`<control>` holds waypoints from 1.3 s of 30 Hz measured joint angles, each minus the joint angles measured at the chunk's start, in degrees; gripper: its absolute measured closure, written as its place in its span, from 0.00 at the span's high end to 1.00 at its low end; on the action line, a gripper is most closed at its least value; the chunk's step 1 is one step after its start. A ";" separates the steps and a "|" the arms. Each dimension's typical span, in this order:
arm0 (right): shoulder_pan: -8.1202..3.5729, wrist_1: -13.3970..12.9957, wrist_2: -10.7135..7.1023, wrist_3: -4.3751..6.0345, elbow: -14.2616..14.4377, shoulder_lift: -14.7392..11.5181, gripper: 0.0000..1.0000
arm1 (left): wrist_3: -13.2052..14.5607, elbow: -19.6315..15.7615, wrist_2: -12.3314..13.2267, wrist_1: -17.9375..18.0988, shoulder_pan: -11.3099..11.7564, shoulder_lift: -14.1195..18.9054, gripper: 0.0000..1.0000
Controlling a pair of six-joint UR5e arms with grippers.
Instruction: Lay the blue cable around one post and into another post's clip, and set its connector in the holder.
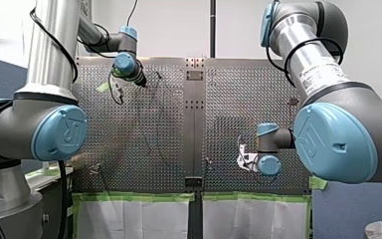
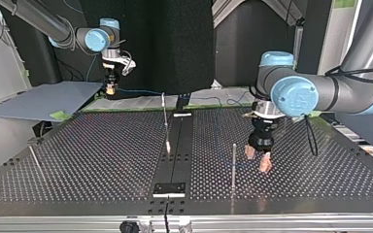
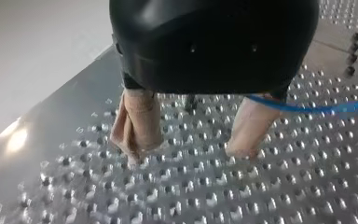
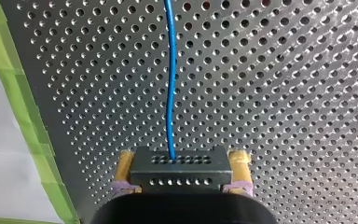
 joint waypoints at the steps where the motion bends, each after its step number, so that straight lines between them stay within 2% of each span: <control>1: 0.00 0.00 0.00 0.00 0.00 0.00 0.18 | -0.32 0.11 0.39 -0.04 -0.08 0.08 1.00; 8: -0.01 0.01 0.00 0.00 0.00 0.00 0.18 | -2.38 0.35 1.75 -0.42 -0.50 1.23 1.00; 16: -0.03 0.02 0.00 0.01 0.00 -0.03 0.18 | -2.08 0.37 1.26 -2.07 -1.32 2.85 1.00; 22: -0.04 0.01 0.00 0.04 0.00 -0.02 0.18 | 0.28 0.36 -0.93 -4.87 -1.90 3.61 1.00; 31: -0.01 0.06 0.00 0.17 -0.07 -0.03 0.18 | 5.45 0.44 -6.00 -10.09 -2.10 8.27 1.00; 35: -0.02 0.19 -0.10 0.23 -0.36 -0.02 0.18 | 8.06 1.80 -8.20 -12.73 -2.00 10.87 1.00; 39: 0.03 0.38 -0.16 0.20 -0.57 -0.02 0.18 | 10.64 4.10 -9.00 -15.30 -2.20 13.45 1.00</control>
